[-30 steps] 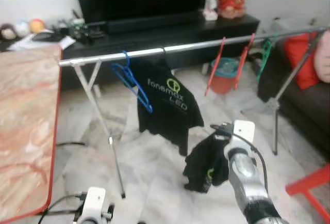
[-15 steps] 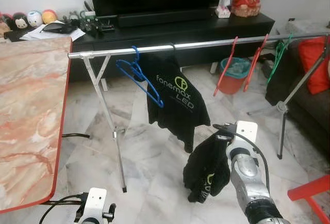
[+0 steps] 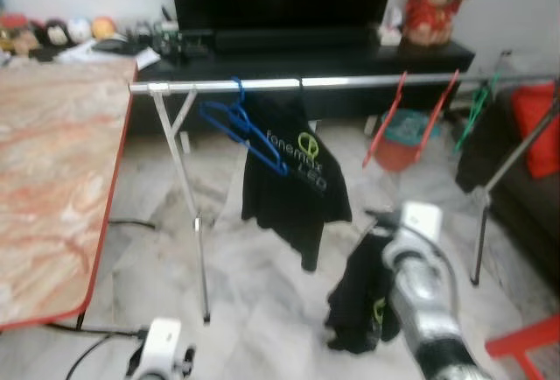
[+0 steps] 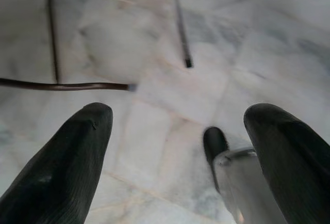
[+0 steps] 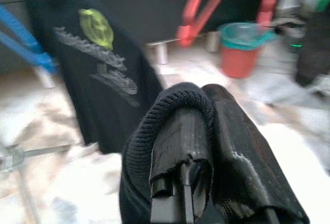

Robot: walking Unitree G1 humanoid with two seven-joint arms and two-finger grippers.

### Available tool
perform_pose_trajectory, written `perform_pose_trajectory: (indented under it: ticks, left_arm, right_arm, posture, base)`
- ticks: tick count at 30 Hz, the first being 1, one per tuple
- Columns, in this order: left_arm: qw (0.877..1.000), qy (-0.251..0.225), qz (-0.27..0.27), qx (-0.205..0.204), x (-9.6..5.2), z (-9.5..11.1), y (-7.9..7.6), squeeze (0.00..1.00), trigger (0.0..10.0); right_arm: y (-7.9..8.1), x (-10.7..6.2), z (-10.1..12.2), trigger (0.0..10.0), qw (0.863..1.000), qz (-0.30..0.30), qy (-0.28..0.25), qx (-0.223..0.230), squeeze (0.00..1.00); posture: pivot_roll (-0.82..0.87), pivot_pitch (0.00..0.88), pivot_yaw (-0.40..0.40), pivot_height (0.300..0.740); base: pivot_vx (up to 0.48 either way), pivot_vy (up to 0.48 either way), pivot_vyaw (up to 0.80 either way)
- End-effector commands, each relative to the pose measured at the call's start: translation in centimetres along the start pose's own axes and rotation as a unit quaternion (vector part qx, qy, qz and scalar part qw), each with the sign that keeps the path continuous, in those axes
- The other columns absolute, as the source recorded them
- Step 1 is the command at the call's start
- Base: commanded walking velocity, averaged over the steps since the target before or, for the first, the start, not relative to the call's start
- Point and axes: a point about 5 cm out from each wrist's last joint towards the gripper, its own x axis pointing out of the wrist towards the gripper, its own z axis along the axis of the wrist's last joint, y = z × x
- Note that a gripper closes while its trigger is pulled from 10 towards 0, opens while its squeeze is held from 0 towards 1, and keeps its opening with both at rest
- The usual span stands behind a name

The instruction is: Hang hanger

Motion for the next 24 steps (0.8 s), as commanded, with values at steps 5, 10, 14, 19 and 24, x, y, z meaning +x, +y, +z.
perform_pose_trajectory:
  ticks: [5, 10, 14, 19, 24]
  left_arm:
    - [1.000, -0.012, -0.005, -0.008, 0.1, 0.6, -0.7, 0.00, 10.0]
    - [1.000, -0.021, -0.004, -0.010, 0.3, 1.0, -0.7, 0.00, 10.0]
    - [1.000, -0.025, -0.004, -0.009, 0.3, 1.2, -0.7, 0.00, 10.0]
    - [0.997, -0.079, 0.000, -0.022, 0.7, 3.4, -0.5, 0.00, 10.0]
    - [0.986, -0.163, 0.006, -0.043, 0.7, 6.4, 0.0, 0.00, 10.0]
  right_arm:
    - [-1.8, 0.0, 0.2, 10.0, 1.000, -0.025, -0.005, -0.003, 0.00]
    - [-1.8, 0.1, 0.2, 10.0, 1.000, -0.025, -0.006, -0.002, 0.00]
    - [-1.9, 0.1, 0.2, 10.0, 1.000, -0.025, -0.005, -0.002, 0.00]
    - [-2.0, 0.1, 0.2, 10.0, 1.000, -0.028, -0.005, 0.000, 0.00]
    - [-2.1, 0.1, 0.2, 10.0, 1.000, -0.030, -0.006, 0.002, 0.00]
  posture:
    - [-0.01, 0.000, -0.031, 0.740]
    - [0.00, 0.000, -0.032, 0.740]
    - [-0.01, 0.000, -0.033, 0.740]
    - [-0.01, 0.000, -0.035, 0.740]
    - [-0.01, 0.000, -0.036, 0.740]
  base:
    - [0.000, -0.258, 0.00]
    - [0.000, 0.000, 0.00]
    - [0.000, 0.000, 0.00]
    - [0.000, 0.000, 0.00]
    - [0.000, 0.000, 0.00]
